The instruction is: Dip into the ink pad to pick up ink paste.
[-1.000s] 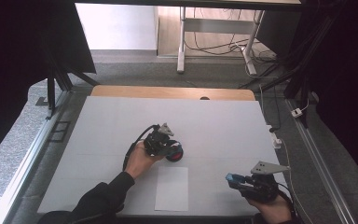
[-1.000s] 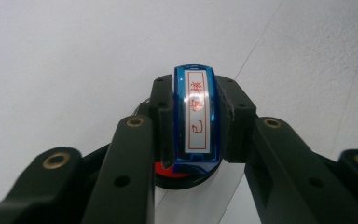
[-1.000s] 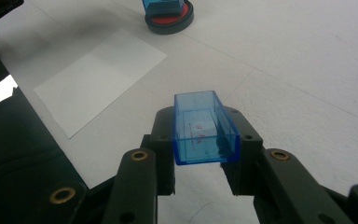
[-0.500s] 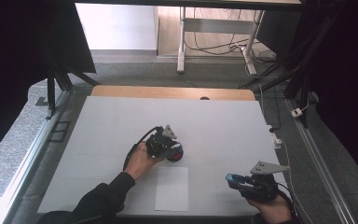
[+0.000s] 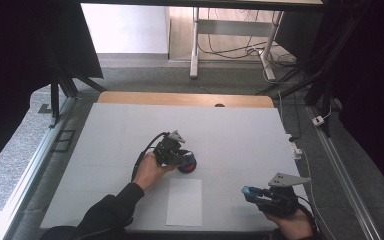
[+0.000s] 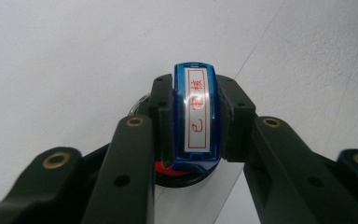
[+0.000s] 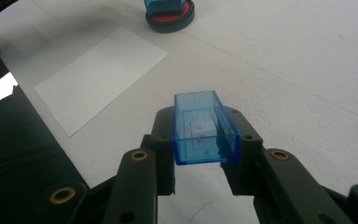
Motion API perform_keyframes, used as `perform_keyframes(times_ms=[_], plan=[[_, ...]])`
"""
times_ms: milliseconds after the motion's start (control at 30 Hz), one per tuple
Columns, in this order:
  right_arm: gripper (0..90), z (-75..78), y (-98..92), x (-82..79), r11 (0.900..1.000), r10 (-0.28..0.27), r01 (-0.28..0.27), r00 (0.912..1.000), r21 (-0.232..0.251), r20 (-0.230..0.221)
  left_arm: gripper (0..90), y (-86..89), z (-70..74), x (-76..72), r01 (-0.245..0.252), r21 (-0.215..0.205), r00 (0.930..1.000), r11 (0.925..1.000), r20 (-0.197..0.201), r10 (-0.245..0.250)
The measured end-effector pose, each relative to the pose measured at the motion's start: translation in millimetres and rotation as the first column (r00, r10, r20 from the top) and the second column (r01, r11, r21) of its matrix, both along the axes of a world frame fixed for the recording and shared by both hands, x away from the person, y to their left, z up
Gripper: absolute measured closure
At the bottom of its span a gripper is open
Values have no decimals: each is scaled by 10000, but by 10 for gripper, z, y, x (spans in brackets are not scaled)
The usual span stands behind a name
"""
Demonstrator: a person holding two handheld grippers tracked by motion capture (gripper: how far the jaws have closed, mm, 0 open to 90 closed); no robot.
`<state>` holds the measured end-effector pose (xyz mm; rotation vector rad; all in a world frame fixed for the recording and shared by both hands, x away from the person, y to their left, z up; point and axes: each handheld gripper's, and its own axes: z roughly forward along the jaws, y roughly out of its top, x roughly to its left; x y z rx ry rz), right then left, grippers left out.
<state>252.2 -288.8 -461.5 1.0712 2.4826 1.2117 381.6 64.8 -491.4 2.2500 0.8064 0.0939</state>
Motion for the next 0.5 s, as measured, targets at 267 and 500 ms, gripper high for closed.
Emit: perform_keyframes(times_ms=[267, 500], plan=[[680, 2, 2, 0, 10000, 15, -15, 10000, -54, -3, 708, -101, 28, -94, 12, 739, 9974, 9973, 715, -65], [680, 3, 7, -6, 9999, 123, -123, 9999, -35, 36, 706, -76, 19, -79, 77, 564, 9977, 9984, 673, -115]])
